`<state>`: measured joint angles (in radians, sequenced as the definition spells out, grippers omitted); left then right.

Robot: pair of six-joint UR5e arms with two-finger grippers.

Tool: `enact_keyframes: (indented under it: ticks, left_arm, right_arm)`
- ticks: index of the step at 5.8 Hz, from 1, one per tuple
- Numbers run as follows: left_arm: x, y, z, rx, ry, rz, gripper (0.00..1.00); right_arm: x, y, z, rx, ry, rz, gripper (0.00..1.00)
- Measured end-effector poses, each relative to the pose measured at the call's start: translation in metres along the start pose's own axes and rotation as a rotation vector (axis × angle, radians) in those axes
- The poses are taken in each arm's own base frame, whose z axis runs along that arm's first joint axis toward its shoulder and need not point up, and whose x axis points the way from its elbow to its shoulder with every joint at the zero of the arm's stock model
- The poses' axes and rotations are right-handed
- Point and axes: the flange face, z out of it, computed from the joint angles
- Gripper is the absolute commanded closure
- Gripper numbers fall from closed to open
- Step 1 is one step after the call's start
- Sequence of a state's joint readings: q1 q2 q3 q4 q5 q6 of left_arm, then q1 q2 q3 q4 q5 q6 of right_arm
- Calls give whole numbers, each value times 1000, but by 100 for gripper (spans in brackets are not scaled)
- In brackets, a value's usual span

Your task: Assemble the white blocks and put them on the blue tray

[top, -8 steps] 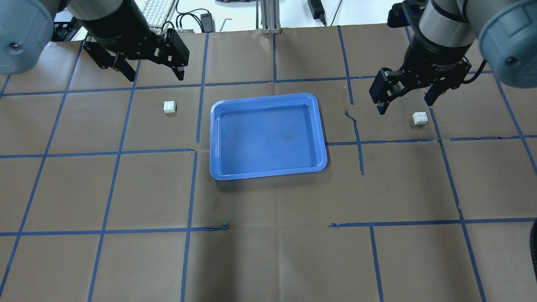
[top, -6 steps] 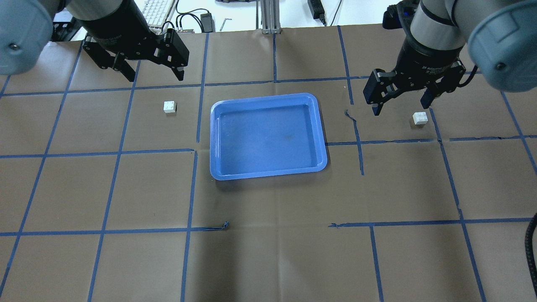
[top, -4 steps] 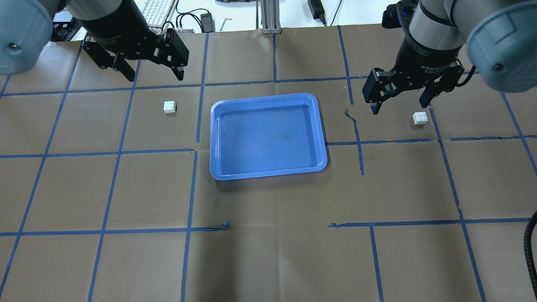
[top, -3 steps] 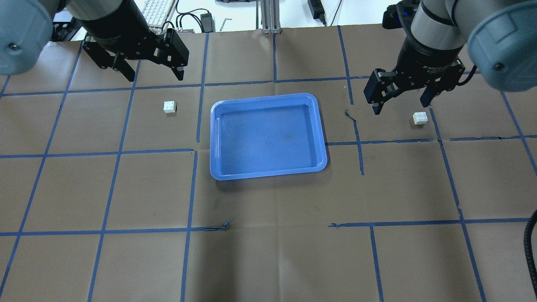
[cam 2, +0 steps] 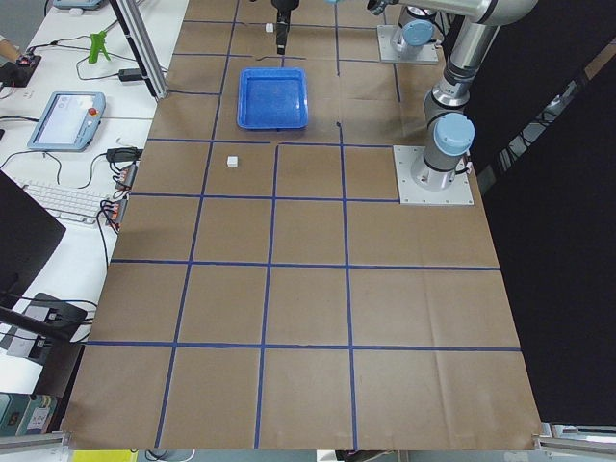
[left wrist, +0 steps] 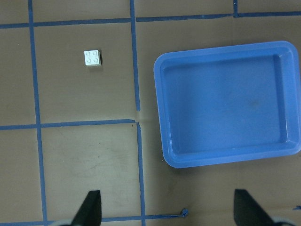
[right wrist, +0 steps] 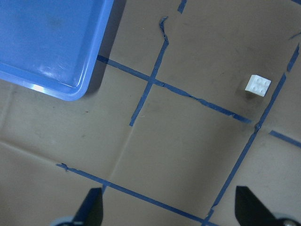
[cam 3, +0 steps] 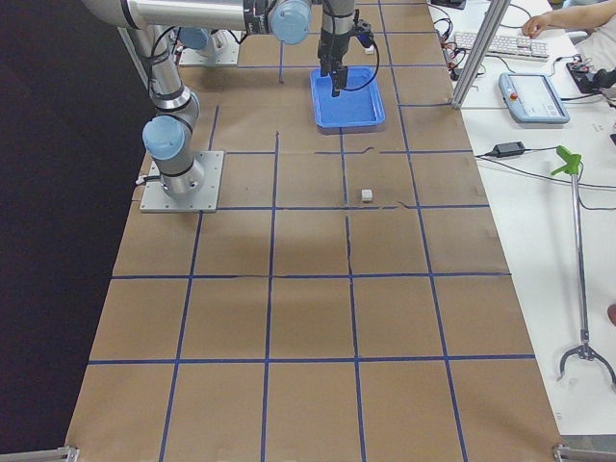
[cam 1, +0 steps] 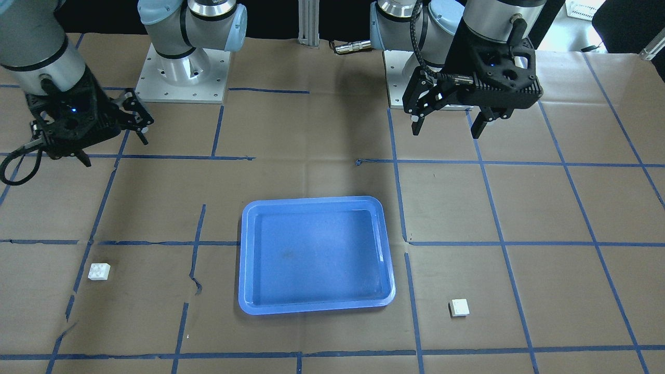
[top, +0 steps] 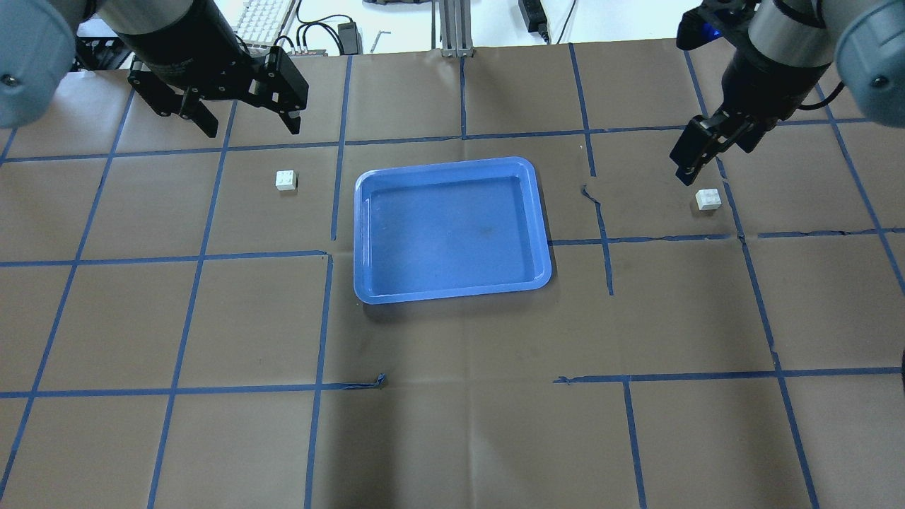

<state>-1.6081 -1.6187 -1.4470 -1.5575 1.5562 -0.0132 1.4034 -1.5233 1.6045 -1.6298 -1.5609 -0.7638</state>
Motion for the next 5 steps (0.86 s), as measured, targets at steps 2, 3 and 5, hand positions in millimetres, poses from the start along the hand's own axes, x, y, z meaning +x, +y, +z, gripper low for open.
enact_keyframes:
  ticks: [2,3,5]
  left_arm:
    - [-41,-69,75,-8,-12,-21,1]
    - [-60,-109,138,-11,-15,10,1]
    - [-84,-138,246,-22,-16,72,0]
  right_arm:
    - [93,19,42,130,-108,-370,0]
    - [135,32,72,222,-165,-522,0]
    - [211,58,155,472,-258,-748,0]
